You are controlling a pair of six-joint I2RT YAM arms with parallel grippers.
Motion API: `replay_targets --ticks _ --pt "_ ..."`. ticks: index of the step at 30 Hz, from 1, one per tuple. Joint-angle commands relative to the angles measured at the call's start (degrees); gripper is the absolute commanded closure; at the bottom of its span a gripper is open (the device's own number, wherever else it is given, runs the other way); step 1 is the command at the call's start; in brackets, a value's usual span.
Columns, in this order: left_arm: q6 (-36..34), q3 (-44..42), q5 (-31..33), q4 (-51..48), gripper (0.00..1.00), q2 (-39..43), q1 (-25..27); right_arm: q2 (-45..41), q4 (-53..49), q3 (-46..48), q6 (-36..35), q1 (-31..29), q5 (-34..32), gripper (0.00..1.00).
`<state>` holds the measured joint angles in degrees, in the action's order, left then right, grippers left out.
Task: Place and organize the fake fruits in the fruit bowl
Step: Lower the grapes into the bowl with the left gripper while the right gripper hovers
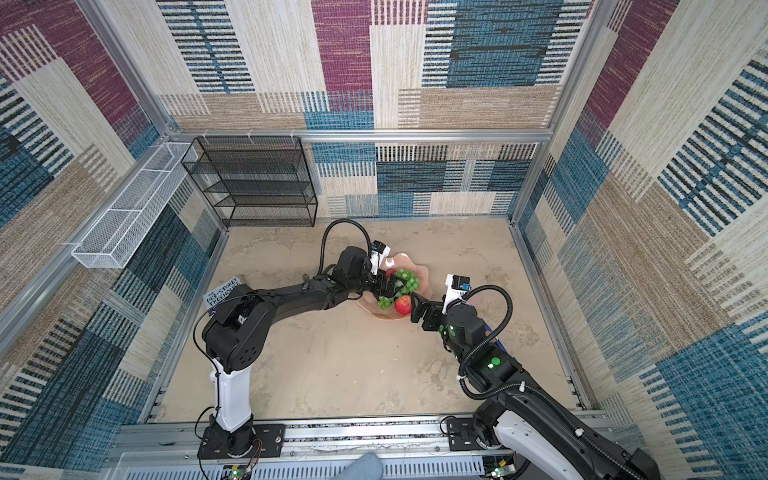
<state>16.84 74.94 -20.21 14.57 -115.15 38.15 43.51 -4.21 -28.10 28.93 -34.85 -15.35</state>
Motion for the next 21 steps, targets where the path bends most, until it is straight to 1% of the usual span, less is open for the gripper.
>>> replay_targets --ticks 1,6,10,16,21 --pt "1.64 -0.05 -4.66 3.79 0.01 0.63 0.06 3.61 1.36 -1.9 -2.08 1.13 2.07 0.01" --pt "1.55 -0.32 -6.23 4.14 0.01 1.24 -0.19 8.51 5.57 -2.68 -3.55 4.55 7.03 0.0" --pt "1.67 -0.69 -6.28 4.29 0.01 1.63 -0.53 12.17 8.4 -3.31 -4.67 7.37 12.38 0.0" --pt "1.91 -0.92 -6.27 4.48 0.01 1.39 -0.71 16.52 10.36 -4.09 -5.59 7.87 15.95 0.0" --pt "2.37 -0.84 -6.99 5.1 0.01 1.21 -1.02 19.35 11.82 -3.21 -4.98 7.87 16.6 0.0"
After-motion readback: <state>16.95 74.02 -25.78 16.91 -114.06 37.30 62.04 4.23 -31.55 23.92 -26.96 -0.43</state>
